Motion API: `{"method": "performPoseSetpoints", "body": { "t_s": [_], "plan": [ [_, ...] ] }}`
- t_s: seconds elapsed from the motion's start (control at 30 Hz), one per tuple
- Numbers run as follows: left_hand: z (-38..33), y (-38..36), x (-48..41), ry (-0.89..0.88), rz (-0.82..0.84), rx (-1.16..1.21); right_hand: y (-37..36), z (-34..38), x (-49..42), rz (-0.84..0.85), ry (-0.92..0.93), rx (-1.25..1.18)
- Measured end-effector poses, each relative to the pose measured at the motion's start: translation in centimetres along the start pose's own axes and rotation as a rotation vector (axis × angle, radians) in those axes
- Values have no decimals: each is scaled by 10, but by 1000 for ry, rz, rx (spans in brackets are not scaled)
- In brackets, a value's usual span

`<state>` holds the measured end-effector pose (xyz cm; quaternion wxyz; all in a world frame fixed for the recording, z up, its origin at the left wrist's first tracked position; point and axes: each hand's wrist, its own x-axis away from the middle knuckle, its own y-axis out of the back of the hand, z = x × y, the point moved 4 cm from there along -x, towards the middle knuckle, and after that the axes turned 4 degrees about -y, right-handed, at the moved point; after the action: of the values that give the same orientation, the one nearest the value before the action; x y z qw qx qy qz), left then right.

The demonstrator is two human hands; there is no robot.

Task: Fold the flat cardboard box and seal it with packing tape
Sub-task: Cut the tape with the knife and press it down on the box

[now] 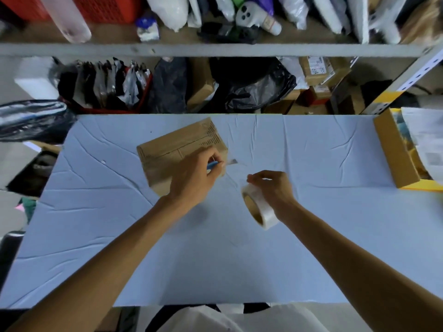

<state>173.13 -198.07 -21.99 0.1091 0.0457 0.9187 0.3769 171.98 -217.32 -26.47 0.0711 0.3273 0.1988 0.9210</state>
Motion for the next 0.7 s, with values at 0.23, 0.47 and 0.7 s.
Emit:
{"method": "performPoseSetpoints", "body": {
  "t_s": [0.23, 0.47, 0.7],
  "plan": [
    [-2, -9, -15, 42, -19, -108, 1, -2, -2, -3, -10, 0],
    [1, -17, -22, 36, -77, -119, 3, -2, -1, 7, -15, 4],
    [9, -24, -28, -41, -11, -177, 1, 0, -1, 16, -3, 15]
  ]
}}
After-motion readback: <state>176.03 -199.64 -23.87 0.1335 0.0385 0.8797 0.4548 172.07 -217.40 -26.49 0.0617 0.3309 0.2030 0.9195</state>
